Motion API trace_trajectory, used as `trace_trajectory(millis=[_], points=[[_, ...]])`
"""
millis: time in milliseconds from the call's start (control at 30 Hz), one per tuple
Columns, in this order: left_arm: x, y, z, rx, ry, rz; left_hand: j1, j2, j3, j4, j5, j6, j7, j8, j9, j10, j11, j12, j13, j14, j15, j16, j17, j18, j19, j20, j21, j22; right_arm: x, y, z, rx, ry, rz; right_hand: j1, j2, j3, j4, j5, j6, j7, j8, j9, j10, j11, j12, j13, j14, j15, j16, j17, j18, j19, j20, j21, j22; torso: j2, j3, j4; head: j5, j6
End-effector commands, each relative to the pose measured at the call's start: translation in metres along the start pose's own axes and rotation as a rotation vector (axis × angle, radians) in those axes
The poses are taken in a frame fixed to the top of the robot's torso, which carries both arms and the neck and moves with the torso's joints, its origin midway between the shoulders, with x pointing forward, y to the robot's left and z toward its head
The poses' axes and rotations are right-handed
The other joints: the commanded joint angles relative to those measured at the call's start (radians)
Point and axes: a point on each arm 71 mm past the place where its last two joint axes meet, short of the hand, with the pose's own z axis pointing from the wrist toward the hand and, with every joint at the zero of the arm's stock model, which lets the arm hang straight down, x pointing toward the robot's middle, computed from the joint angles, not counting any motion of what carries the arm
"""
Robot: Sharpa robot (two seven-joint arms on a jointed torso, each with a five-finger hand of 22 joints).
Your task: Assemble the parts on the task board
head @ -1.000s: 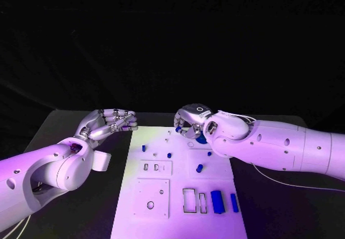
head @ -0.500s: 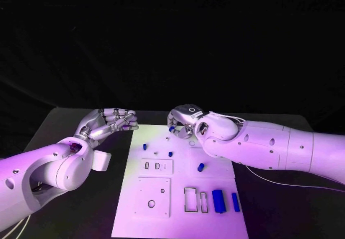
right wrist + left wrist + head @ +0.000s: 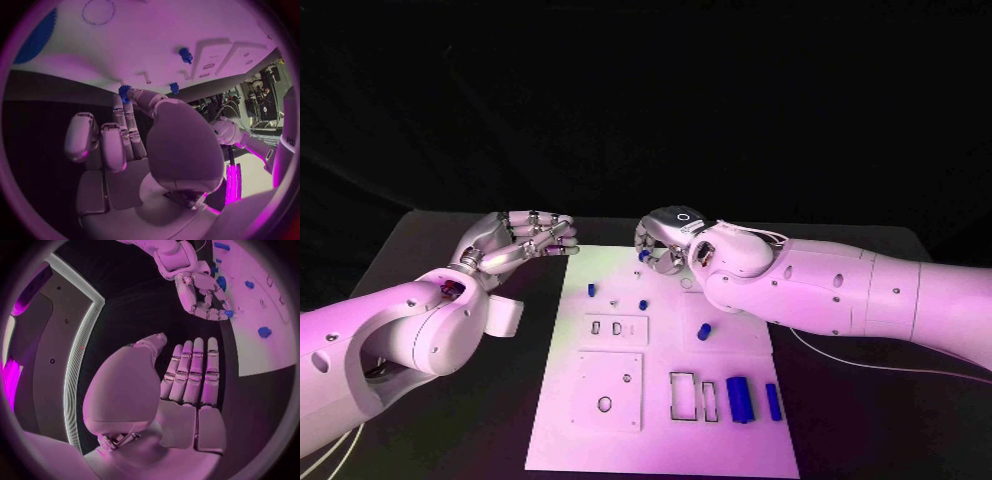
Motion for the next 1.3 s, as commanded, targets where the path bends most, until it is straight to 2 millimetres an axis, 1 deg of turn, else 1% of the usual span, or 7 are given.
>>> trace_trajectory(millis=[33, 433, 533, 567, 900, 1067, 1300], points=[[0.003, -0.002, 0.001, 0.010, 0.023, -0.010, -0.003, -0.003, 0.007, -0.001, -0.005, 0.000, 0.003, 0.000, 0.000, 0.007, 0.003, -0.005, 0.002, -0.002, 0.004, -0.007, 0.001, 0.013, 0.004, 0.002, -0.005, -0.002, 0.001, 0.000, 0.001, 0.001, 0.009, -0.007, -0.006, 0.001, 0.001, 0.000, 0.002, -0.001, 0.001, 0.004, 0.002, 0.016, -0.012, 0.004, 0.002, 0.034, -0.005, 0.003, 0.000, -0.013, -0.004, 0.002, -0.003, -0.001, 0.000, 0.0000, 0.0007, -0.001, 0.000], [0.003, -0.003, 0.001, 0.011, 0.026, -0.010, -0.003, -0.003, 0.007, -0.001, -0.005, 0.000, 0.003, 0.000, 0.000, 0.007, 0.003, -0.005, 0.002, -0.002, 0.004, -0.007, 0.001, 0.013, 0.004, 0.002, -0.005, -0.002, 0.005, 0.001, 0.004, -0.003, 0.034, -0.012, -0.021, -0.013, 0.003, 0.005, 0.003, -0.028, 0.009, -0.004, 0.008, -0.010, -0.004, 0.000, -0.003, 0.031, 0.001, -0.001, -0.013, -0.010, -0.017, 0.006, -0.012, -0.013, 0.001, -0.0002, 0.0005, 0.001, -0.002], [0.003, -0.003, 0.001, 0.012, 0.026, -0.010, -0.003, -0.003, 0.007, -0.001, -0.005, 0.000, 0.003, 0.000, 0.000, 0.007, 0.003, -0.005, 0.002, -0.002, 0.004, -0.007, 0.001, 0.013, 0.004, 0.002, -0.005, -0.002, 0.005, 0.000, 0.004, -0.004, 0.033, -0.006, -0.042, -0.040, 0.001, 0.015, 0.002, -0.075, 0.029, -0.031, 0.005, -0.066, 0.015, 0.000, -0.017, 0.025, 0.017, -0.008, -0.035, -0.006, -0.033, 0.019, -0.029, -0.033, 0.000, -0.0006, 0.0003, 0.002, -0.002], [0.003, -0.003, 0.001, 0.012, 0.026, -0.010, -0.003, -0.003, 0.007, -0.001, -0.005, 0.000, 0.003, 0.000, 0.000, 0.007, 0.003, -0.005, 0.002, -0.002, 0.004, -0.007, 0.001, 0.013, 0.004, 0.002, -0.005, -0.002, 0.005, 0.000, 0.004, -0.004, 0.031, -0.005, -0.051, -0.056, -0.008, 0.021, 0.001, -0.112, 0.035, -0.056, -0.001, -0.100, 0.024, 0.001, -0.025, 0.018, 0.025, -0.017, -0.059, -0.001, -0.049, 0.026, -0.046, -0.055, 0.000, -0.0007, 0.0005, 0.001, -0.003], [0.001, -0.004, 0.001, 0.012, 0.024, -0.008, -0.003, -0.003, 0.007, -0.001, -0.005, 0.000, 0.003, 0.000, 0.000, 0.007, 0.003, -0.005, 0.002, -0.002, 0.004, -0.007, 0.001, 0.013, 0.004, 0.002, -0.005, -0.002, 0.003, -0.005, 0.000, 0.005, 0.015, 0.003, -0.032, -0.059, -0.079, 0.023, 0.003, -0.163, 0.039, -0.108, -0.011, -0.190, 0.034, 0.004, -0.026, -0.007, 0.034, -0.061, -0.158, 0.020, -0.101, 0.039, -0.119, -0.142, 0.000, -0.0002, -0.0006, 0.002, 0.000], [-0.001, -0.003, 0.001, 0.011, 0.020, -0.007, -0.003, -0.003, 0.007, -0.001, -0.005, 0.000, 0.003, 0.000, 0.000, 0.007, 0.003, -0.005, 0.002, -0.002, 0.004, -0.007, 0.001, 0.013, 0.004, 0.002, -0.005, -0.002, -0.003, -0.012, -0.017, 0.011, -0.005, 0.022, -0.025, -0.056, -0.094, 0.025, 0.004, -0.159, 0.040, -0.111, -0.012, -0.190, 0.034, 0.008, -0.025, -0.007, 0.034, -0.064, -0.164, 0.019, -0.099, 0.039, -0.123, -0.142, -0.003, -0.0005, -0.0017, -0.001, 0.005], [-0.002, -0.003, 0.001, 0.010, 0.017, -0.009, -0.003, -0.003, 0.007, -0.001, -0.005, 0.000, 0.003, 0.000, 0.000, 0.007, 0.003, -0.005, 0.002, -0.002, 0.004, -0.007, 0.001, 0.013, 0.004, 0.002, -0.005, -0.002, -0.020, -0.042, -0.054, 0.096, -0.041, 0.149, -0.023, -0.060, -0.077, 0.051, 0.005, -0.110, 0.046, -0.103, -0.008, -0.082, 0.024, 0.046, -0.016, 0.017, 0.026, -0.025, -0.090, 0.003, -0.045, 0.033, -0.071, -0.062, -0.007, -0.0004, -0.0109, -0.006, 0.012]])
